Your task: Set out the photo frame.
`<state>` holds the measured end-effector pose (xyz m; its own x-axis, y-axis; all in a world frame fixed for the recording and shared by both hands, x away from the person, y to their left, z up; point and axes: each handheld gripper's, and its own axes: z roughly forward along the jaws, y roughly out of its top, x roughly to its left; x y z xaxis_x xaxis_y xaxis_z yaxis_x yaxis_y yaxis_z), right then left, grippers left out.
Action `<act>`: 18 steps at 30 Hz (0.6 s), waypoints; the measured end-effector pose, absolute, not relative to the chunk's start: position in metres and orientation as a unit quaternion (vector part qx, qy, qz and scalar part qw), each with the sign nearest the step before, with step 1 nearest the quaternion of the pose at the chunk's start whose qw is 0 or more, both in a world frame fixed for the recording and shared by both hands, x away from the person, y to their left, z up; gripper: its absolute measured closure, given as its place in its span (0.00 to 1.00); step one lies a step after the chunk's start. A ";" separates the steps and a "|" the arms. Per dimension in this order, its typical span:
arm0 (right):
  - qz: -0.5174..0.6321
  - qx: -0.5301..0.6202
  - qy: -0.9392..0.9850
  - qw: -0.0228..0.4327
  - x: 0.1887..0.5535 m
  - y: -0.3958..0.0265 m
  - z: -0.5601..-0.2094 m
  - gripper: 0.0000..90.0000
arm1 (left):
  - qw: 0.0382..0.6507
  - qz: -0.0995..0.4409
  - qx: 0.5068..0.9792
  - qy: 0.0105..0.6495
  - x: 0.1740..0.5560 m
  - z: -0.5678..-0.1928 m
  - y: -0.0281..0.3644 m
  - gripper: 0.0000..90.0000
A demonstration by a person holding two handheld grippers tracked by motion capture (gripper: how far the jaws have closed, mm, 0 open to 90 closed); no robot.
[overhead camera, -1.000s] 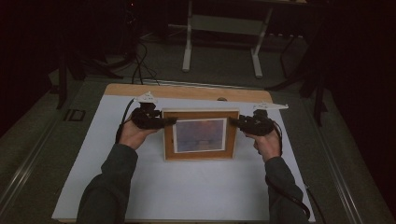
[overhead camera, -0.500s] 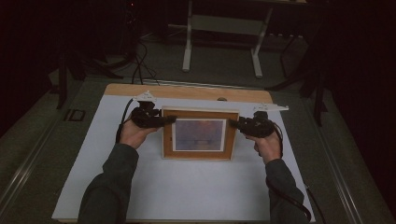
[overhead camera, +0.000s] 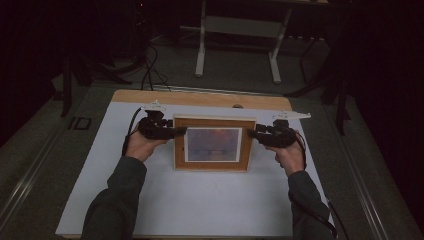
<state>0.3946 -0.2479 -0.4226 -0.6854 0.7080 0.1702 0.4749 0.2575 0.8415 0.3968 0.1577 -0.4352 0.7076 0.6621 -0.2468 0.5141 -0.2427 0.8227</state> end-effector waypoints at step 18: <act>0.479 0.376 0.784 0.119 0.385 -0.264 -0.418 0.57 | 0.477 0.102 0.779 0.395 0.369 -0.424 0.178 0.48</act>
